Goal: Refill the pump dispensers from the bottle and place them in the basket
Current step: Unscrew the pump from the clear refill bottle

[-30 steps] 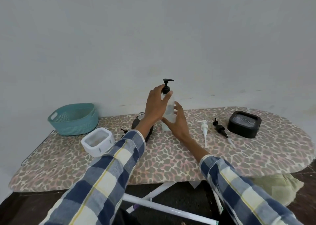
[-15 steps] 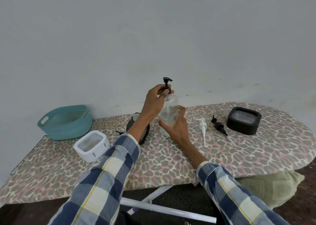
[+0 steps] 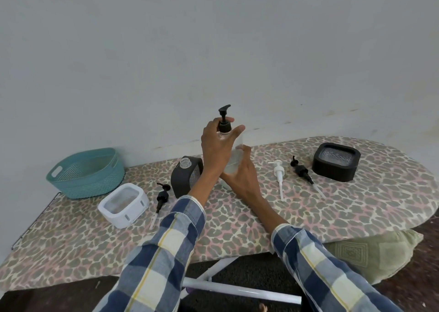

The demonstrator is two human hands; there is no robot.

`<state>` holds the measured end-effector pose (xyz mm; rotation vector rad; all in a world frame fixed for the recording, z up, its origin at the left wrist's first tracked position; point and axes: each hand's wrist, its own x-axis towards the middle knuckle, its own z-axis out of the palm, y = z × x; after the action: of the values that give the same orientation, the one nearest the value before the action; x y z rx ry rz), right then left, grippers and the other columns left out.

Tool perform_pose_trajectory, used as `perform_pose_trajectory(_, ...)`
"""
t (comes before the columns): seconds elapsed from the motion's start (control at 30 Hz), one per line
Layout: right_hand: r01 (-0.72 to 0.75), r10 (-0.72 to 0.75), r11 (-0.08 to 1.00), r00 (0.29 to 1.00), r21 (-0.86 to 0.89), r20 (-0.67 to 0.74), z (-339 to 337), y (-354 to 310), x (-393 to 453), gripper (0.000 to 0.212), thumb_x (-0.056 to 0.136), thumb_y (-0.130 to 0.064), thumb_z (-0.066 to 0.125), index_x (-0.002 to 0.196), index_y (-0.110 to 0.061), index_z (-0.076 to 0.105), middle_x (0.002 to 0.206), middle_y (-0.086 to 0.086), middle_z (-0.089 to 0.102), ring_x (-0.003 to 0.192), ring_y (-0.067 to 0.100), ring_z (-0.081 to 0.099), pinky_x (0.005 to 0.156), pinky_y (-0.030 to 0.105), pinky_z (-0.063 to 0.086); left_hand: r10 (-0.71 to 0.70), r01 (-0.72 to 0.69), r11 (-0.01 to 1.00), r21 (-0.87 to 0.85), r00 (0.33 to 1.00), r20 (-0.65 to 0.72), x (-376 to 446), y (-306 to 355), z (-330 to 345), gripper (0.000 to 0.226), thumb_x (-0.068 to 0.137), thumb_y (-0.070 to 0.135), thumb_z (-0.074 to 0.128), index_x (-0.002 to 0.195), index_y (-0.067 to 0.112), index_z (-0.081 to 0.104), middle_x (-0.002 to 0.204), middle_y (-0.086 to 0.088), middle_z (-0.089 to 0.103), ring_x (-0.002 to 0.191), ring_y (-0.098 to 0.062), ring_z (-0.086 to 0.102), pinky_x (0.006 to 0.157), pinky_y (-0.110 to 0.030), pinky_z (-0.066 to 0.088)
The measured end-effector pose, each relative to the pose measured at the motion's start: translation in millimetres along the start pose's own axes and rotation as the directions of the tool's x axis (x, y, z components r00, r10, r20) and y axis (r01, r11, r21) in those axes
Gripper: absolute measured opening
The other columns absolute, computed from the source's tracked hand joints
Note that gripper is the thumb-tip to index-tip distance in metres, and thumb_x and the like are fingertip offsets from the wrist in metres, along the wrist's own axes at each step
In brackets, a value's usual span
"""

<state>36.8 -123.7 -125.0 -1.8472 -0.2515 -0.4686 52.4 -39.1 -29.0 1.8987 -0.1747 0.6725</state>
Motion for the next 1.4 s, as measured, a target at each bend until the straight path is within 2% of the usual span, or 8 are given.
perform_pose_trajectory(0.27, -0.006, 0.004, 1.000, 0.995, 0.024, 0.096, -5, -4, 1, 0.097, 0.077, -0.057, 0.085, 0.145, -0.018, 0.027, 0.129, -0.003, 0.055, 0.110, 0.017, 0.062, 0.090, 0.034, 0.055, -0.021, 0.009, 0.988, 0.153, 0.997, 0.073, -15, -9, -12, 0.071, 0.078, 0.040, 0.095, 0.137, 0.023, 0.058, 0.128, 0.007, 0.056, 0.111, -0.008, 0.058, 0.087, -0.015, 0.046)
perform_pose_trajectory(0.47, -0.065, 0.025, 0.994, 0.917, 0.085, 0.398, -40, -20, 2, 0.062, 0.093, -0.046, 0.070, 0.141, -0.025, 0.035, 0.136, -0.002, 0.056, 0.121, 0.014, 0.058, 0.101, 0.033, 0.052, -0.041, 0.032, 0.988, 0.150, 0.997, 0.058, -20, -6, -42, 0.060, 0.075, 0.040, 0.096, 0.124, 0.024, 0.066, 0.111, 0.010, 0.073, 0.100, -0.006, 0.070, 0.087, -0.028, 0.058)
perform_pose_trajectory(0.63, -0.019, -0.021, 0.973, 0.986, 0.231, 0.168, -60, -74, 17, 0.046, 0.091, -0.050, 0.058, 0.131, -0.027, 0.055, 0.122, -0.004, 0.060, 0.107, 0.008, 0.061, 0.087, 0.030, 0.051, -0.050, 0.029, 0.983, 0.182, 0.992, 0.113, -30, 0, -51, 0.069, 0.077, 0.045, 0.095, 0.135, 0.023, 0.064, 0.123, 0.005, 0.076, 0.109, -0.011, 0.072, 0.090, -0.026, 0.058)
perform_pose_trajectory(0.87, 0.233, -0.189, 0.912, 0.969, -0.336, 0.160, -64, -119, 47, 0.042, 0.082, -0.058, 0.078, 0.092, -0.020, 0.064, 0.099, -0.002, 0.063, 0.094, 0.021, 0.059, 0.082, 0.039, 0.051, -0.060, 0.030, 0.968, 0.250, 0.992, 0.115, -42, 4, -42, 0.061, 0.079, 0.044, 0.092, 0.129, 0.020, 0.067, 0.119, 0.002, 0.078, 0.106, -0.013, 0.073, 0.093, -0.033, 0.061)
perform_pose_trajectory(1.03, 0.159, -0.138, 0.986, 0.951, -0.057, 0.276, -75, -126, 46, 0.017, 0.087, -0.018, 0.081, 0.104, -0.019, 0.078, 0.108, -0.011, 0.078, 0.101, 0.005, 0.071, 0.087, 0.029, 0.051, -0.057, 0.031, 0.975, 0.222, 0.992, 0.112, -43, 4, -46, 0.061, 0.081, 0.041, 0.089, 0.133, 0.020, 0.064, 0.124, 0.000, 0.076, 0.111, -0.018, 0.072, 0.096, -0.036, 0.060)
perform_pose_trajectory(1.13, 0.124, -0.093, 0.988, 0.952, -0.091, 0.292, -73, -123, 39, 0.029, 0.088, -0.028, 0.082, 0.116, -0.025, 0.073, 0.122, -0.008, 0.069, 0.110, 0.010, 0.067, 0.084, 0.022, 0.048, -0.034, 0.012, 0.984, 0.176, 0.992, 0.121, -46, 7, -45, 0.060, 0.082, 0.034, 0.091, 0.134, 0.022, 0.064, 0.124, 0.003, 0.076, 0.110, -0.014, 0.072, 0.094, -0.034, 0.060)
perform_pose_trajectory(1.3, 0.139, -0.116, 0.985, 0.973, -0.104, 0.199, -67, -119, 35, 0.020, 0.085, -0.027, 0.087, 0.097, -0.031, 0.071, 0.106, -0.007, 0.074, 0.093, 0.006, 0.070, 0.078, 0.014, 0.046, -0.006, -0.012, 0.990, 0.143, 0.993, 0.120, -50, 9, -43, 0.066, 0.082, 0.032, 0.093, 0.140, 0.023, 0.062, 0.129, 0.006, 0.076, 0.113, -0.007, 0.070, 0.089, -0.013, 0.050)
perform_pose_trajectory(1.4, 0.129, -0.117, 0.990, 0.972, -0.049, 0.204, -66, -123, 32, 0.024, 0.089, -0.017, 0.081, 0.113, -0.019, 0.077, 0.107, -0.013, 0.078, 0.093, -0.006, 0.070, 0.084, 0.009, 0.045, 0.004, -0.021, 0.989, 0.148, 0.993, 0.114, -49, 9, -44, 0.067, 0.082, 0.035, 0.093, 0.139, 0.021, 0.062, 0.129, 0.004, 0.076, 0.111, -0.006, 0.069, 0.093, -0.024, 0.056)
